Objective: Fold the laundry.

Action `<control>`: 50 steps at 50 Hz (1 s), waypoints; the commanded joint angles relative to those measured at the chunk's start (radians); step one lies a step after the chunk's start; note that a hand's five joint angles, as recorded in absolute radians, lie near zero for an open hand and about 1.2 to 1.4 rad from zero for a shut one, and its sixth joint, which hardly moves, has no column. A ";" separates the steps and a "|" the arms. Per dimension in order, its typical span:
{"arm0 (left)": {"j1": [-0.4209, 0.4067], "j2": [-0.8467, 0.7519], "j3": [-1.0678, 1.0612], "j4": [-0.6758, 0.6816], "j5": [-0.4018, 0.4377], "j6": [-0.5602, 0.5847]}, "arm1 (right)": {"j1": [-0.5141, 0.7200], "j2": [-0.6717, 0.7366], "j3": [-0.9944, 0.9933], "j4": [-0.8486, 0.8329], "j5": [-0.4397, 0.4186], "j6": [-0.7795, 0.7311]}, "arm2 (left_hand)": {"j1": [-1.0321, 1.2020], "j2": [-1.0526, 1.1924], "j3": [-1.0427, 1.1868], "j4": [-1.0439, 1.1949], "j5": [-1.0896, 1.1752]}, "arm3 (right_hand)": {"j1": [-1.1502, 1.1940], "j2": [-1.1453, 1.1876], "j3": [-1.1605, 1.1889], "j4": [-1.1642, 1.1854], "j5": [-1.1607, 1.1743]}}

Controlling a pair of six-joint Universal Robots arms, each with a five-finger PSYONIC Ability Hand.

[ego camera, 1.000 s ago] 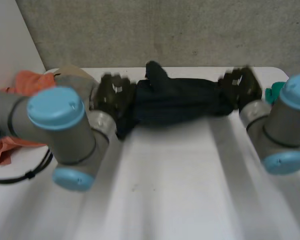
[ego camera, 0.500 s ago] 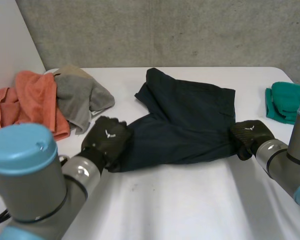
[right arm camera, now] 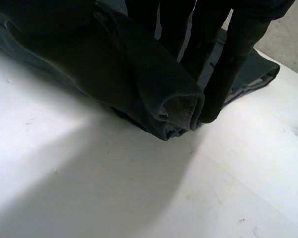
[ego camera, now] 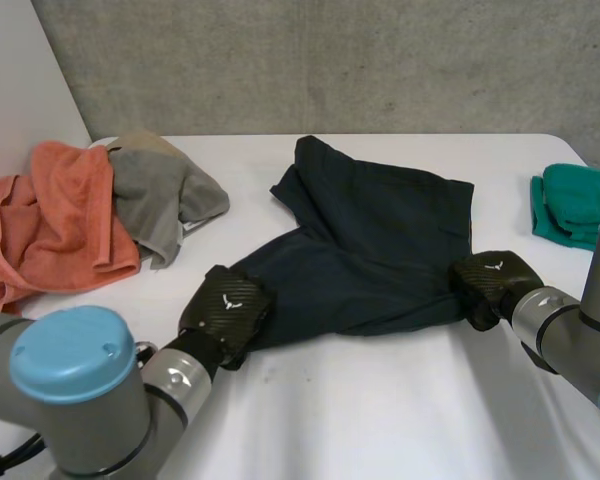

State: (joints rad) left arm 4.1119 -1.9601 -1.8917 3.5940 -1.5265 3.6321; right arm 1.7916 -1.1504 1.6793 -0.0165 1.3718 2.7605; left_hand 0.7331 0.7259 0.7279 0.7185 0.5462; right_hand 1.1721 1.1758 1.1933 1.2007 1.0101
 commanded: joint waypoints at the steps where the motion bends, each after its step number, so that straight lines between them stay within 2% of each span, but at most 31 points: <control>1: -0.001 -0.140 0.127 0.002 0.000 0.002 | 0.002 0.000 0.005 0.000 -0.003 0.001 | 0.044 0.051 0.049 0.059 0.057 | 0.224 0.220 0.203 0.196 0.212; 8: 0.001 -0.223 0.232 -0.009 0.000 0.003 | -0.001 0.000 0.003 -0.002 -0.003 -0.002 | 0.070 0.077 0.075 0.085 0.083 | 0.224 0.220 0.203 0.196 0.212; 11: 0.004 -0.258 0.278 -0.015 -0.001 0.003 | -0.001 0.000 0.003 -0.002 0.000 -0.007 | 0.223 0.230 0.228 0.237 0.235 | 0.224 0.220 0.203 0.196 0.212; 13: 0.017 -0.275 0.307 -0.027 -0.001 0.007 | 0.000 0.000 0.003 -0.002 0.006 -0.010 | 0.653 0.660 0.658 0.668 0.665 | 0.224 0.220 0.203 0.196 0.212; 16: 0.033 -0.246 0.304 -0.050 -0.011 0.020 | 0.000 -0.015 -0.001 0.000 0.010 -0.018 | 0.663 0.670 0.668 0.678 0.676 | 0.224 0.220 0.203 0.196 0.212; 18: 0.039 -0.186 0.293 -0.070 -0.014 0.025 | 0.000 -0.049 -0.003 0.001 0.013 -0.035 | 0.663 0.670 0.668 0.678 0.676 | 0.224 0.220 0.203 0.196 0.212; 19: 0.041 -0.095 0.275 -0.107 -0.015 0.022 | 0.002 -0.107 -0.003 0.010 0.015 -0.067 | 0.663 0.670 0.668 0.678 0.676 | 0.224 0.220 0.203 0.196 0.212; 21: 0.038 -0.013 0.252 -0.152 -0.015 0.017 | 0.000 -0.173 -0.003 0.029 0.015 -0.120 | 0.663 0.670 0.668 0.678 0.676 | 0.224 0.220 0.203 0.196 0.212; 22: 0.027 0.085 0.229 -0.219 -0.015 0.019 | 0.003 -0.230 -0.009 0.052 0.016 -0.175 | 0.663 0.670 0.668 0.678 0.676 | 0.224 0.220 0.203 0.196 0.212; 25: 0.019 0.176 0.211 -0.291 -0.015 0.017 | 0.003 -0.340 -0.015 0.113 0.016 -0.293 | 0.663 0.670 0.668 0.678 0.676 | 0.224 0.220 0.203 0.196 0.212; 30: -0.004 0.403 0.178 -0.548 -0.015 0.017 | 0.003 -0.474 -0.012 0.259 0.016 -0.468 | 0.663 0.670 0.668 0.678 0.676 | 0.224 0.220 0.203 0.196 0.212; 35: -0.022 0.460 0.161 -0.751 -0.014 0.016 | 0.003 -0.528 -0.001 0.406 0.015 -0.619 | 0.663 0.670 0.668 0.678 0.676 | 0.224 0.220 0.203 0.196 0.212; 37: -0.060 0.454 0.154 -0.825 -0.014 0.014 | 0.005 -0.528 0.007 0.446 0.015 -0.663 | 0.663 0.670 0.668 0.678 0.676 | 0.224 0.220 0.203 0.196 0.212; 39: -0.082 0.443 0.148 -0.837 -0.015 0.013 | 0.002 -0.525 0.014 0.457 0.013 -0.680 | 0.663 0.670 0.668 0.678 0.676 | 0.224 0.220 0.203 0.196 0.212; 42: -0.091 0.365 0.149 -0.786 -0.015 0.014 | 0.002 -0.494 0.030 0.454 0.012 -0.674 | 0.663 0.670 0.668 0.678 0.676 | 0.224 0.220 0.203 0.196 0.212; 44: -0.091 0.255 0.172 -0.714 -0.018 0.019 | 0.002 -0.407 0.022 0.449 0.015 -0.674 | 0.663 0.670 0.668 0.678 0.676 | 0.224 0.220 0.203 0.196 0.212; 45: -0.091 0.254 0.172 -0.713 -0.018 0.019 | 0.002 -0.361 0.011 0.448 0.018 -0.674 | 0.663 0.670 0.668 0.678 0.676 | 0.224 0.220 0.203 0.196 0.212; 47: -0.090 0.089 0.267 -0.617 -0.049 0.022 | 0.006 -0.246 -0.028 0.440 0.035 -0.661 | 0.663 0.670 0.668 0.678 0.676 | 0.224 0.220 0.203 0.196 0.212; 50: -0.090 -0.028 0.367 -0.557 -0.086 0.030 | 0.015 -0.163 -0.079 0.429 0.064 -0.631 | 0.663 0.670 0.668 0.678 0.676 | 0.224 0.220 0.203 0.196 0.212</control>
State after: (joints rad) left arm 4.0192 -1.7170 -1.6942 2.8750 -1.5547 3.6506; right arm 1.7950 -1.5303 1.6861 0.4405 1.3926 2.0805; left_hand 1.1606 1.1985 1.1928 1.1996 1.0068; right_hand 1.1726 1.1758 1.1933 1.2007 1.0104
